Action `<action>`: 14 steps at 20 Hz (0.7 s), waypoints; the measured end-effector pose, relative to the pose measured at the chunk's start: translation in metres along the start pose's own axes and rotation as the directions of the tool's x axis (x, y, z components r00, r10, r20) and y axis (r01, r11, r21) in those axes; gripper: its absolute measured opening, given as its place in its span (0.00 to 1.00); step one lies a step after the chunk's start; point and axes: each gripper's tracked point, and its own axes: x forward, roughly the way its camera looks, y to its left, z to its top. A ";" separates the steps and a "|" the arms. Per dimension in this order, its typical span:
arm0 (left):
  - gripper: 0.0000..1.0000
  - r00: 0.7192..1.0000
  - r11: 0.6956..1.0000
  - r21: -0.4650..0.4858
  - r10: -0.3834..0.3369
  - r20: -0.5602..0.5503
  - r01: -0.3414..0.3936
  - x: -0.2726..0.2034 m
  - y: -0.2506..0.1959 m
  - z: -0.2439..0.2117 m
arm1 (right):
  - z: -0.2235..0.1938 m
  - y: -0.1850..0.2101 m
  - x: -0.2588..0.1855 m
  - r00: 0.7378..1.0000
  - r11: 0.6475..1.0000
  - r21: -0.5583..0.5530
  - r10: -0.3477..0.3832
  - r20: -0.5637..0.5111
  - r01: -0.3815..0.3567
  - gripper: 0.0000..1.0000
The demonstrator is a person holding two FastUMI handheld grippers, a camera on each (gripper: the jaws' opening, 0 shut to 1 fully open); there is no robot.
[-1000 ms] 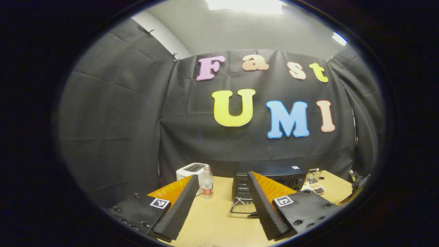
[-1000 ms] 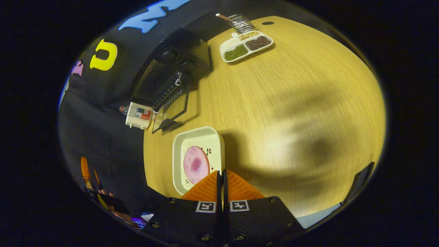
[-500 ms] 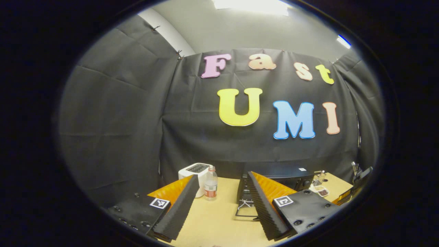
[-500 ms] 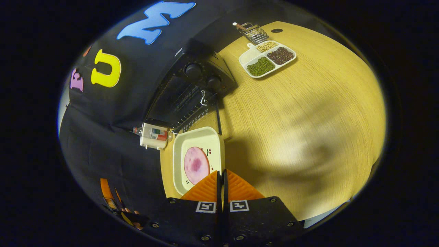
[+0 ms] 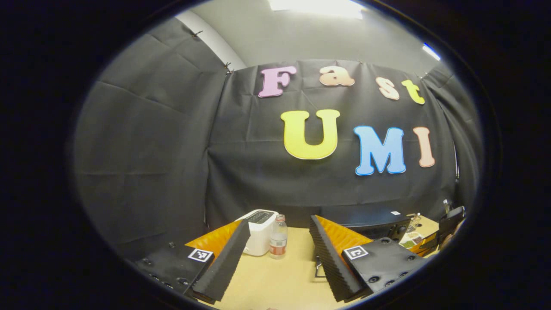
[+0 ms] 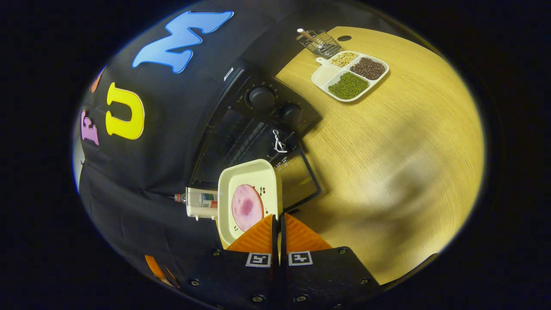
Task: Open the electric oven with the left hand, put the food in, and close the electric oven.
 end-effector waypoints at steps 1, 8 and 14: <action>0.99 1.000 1.000 0.003 -0.003 0.000 0.003 0.004 0.003 0.000 | 0.001 0.007 0.007 1.000 1.000 0.027 -0.003 0.022 0.002 0.01; 0.94 1.000 0.999 0.029 -0.027 -0.015 0.027 0.027 0.021 -0.004 | 0.009 0.039 0.050 0.988 0.985 0.174 -0.031 0.151 0.004 0.01; 0.94 0.999 0.998 0.055 -0.040 -0.032 0.042 0.036 0.036 -0.005 | 0.016 0.061 0.086 0.971 0.960 0.278 -0.030 0.235 -0.037 0.01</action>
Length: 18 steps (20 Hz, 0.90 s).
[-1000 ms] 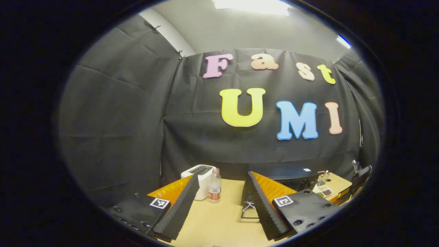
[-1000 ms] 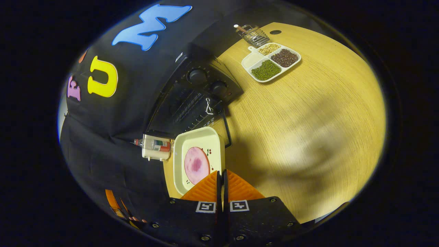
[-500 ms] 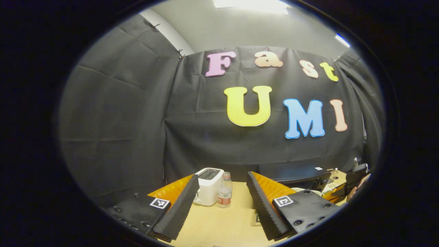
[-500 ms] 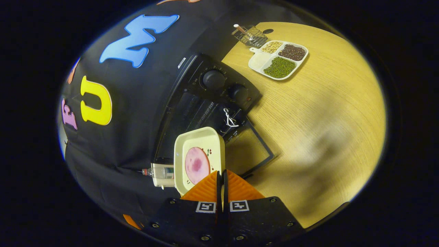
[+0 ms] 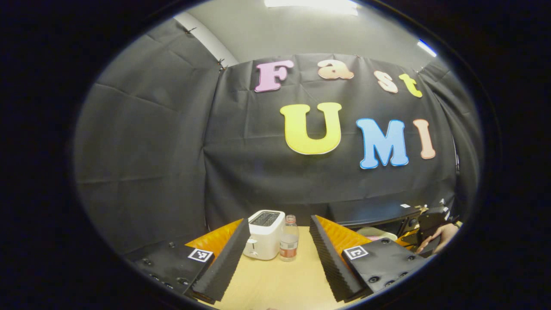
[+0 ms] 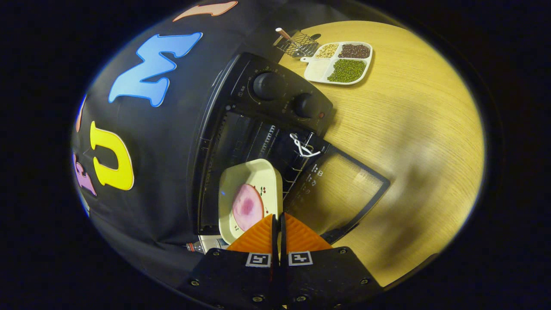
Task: Open the electric oven with the left hand, put the food in, and close the electric oven.
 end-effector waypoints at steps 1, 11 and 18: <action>0.94 1.000 1.000 0.007 0.003 0.000 -0.003 0.001 0.003 0.000 | 0.001 0.002 0.006 1.000 1.000 0.019 -0.001 0.022 0.001 0.01; 0.94 0.997 0.997 0.048 0.055 -0.048 -0.053 0.004 0.033 -0.009 | 0.028 0.011 0.050 0.979 0.982 0.190 -0.039 0.198 0.001 0.01; 0.91 0.997 0.994 0.078 0.076 -0.033 -0.073 0.002 0.042 -0.003 | 0.012 0.022 0.069 0.984 0.975 0.223 -0.017 0.179 -0.024 0.03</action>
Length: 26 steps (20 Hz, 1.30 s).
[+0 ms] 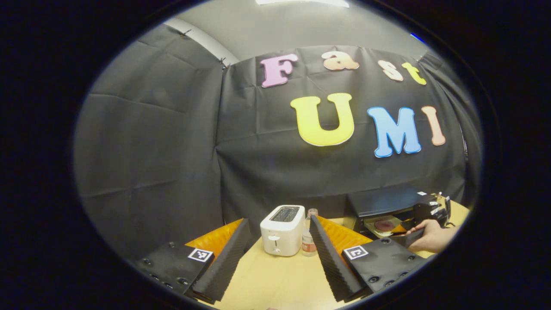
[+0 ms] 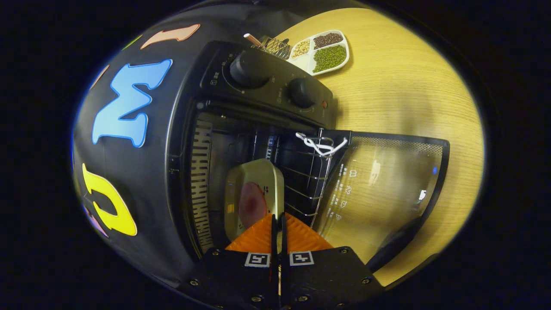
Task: Open the electric oven with the left hand, put the food in, and close the electric oven.
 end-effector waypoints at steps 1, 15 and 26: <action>0.95 1.000 1.000 0.011 0.004 0.003 -0.004 0.000 0.001 0.001 | -0.001 0.003 -0.001 1.000 1.000 0.003 0.016 -0.002 -0.016 0.03; 0.97 0.995 0.993 -0.055 -0.100 0.002 0.100 -0.004 -0.063 -0.003 | -0.004 0.025 -0.073 0.964 0.933 -0.261 0.213 -0.157 -0.249 0.96; 0.91 0.954 0.958 -0.090 -0.280 -0.108 0.271 -0.025 -0.175 -0.059 | 0.079 -0.007 -0.159 0.957 0.693 -0.672 0.275 -0.086 -0.260 0.96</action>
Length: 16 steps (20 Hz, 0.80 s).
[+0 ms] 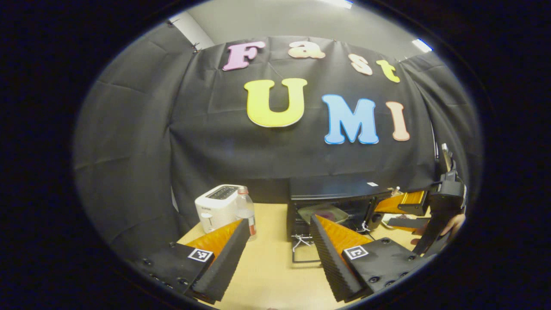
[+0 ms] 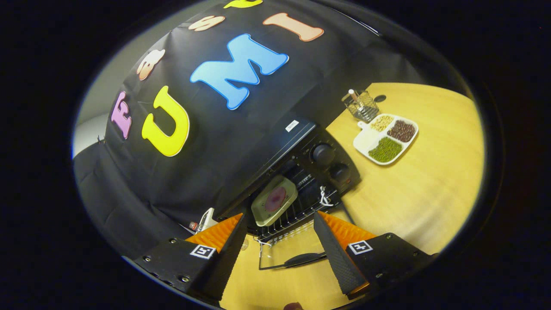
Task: Open the electric oven with the left hand, put the food in, and close the electric oven.
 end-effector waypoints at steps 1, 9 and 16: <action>0.93 1.000 1.000 0.001 -0.018 -0.015 0.018 0.002 -0.011 -0.008 | 0.008 -0.005 -0.010 1.000 0.999 -0.036 -0.002 0.017 0.002 0.96; 0.95 0.972 0.988 0.011 -0.149 -0.181 0.153 0.015 -0.084 -0.083 | 0.075 -0.045 -0.074 0.979 0.949 -0.296 -0.050 0.197 0.108 0.96; 0.99 0.912 0.974 -0.040 -0.222 -0.345 0.222 0.027 -0.135 -0.154 | 0.106 -0.087 -0.136 0.936 0.861 -0.430 -0.134 0.326 0.273 0.98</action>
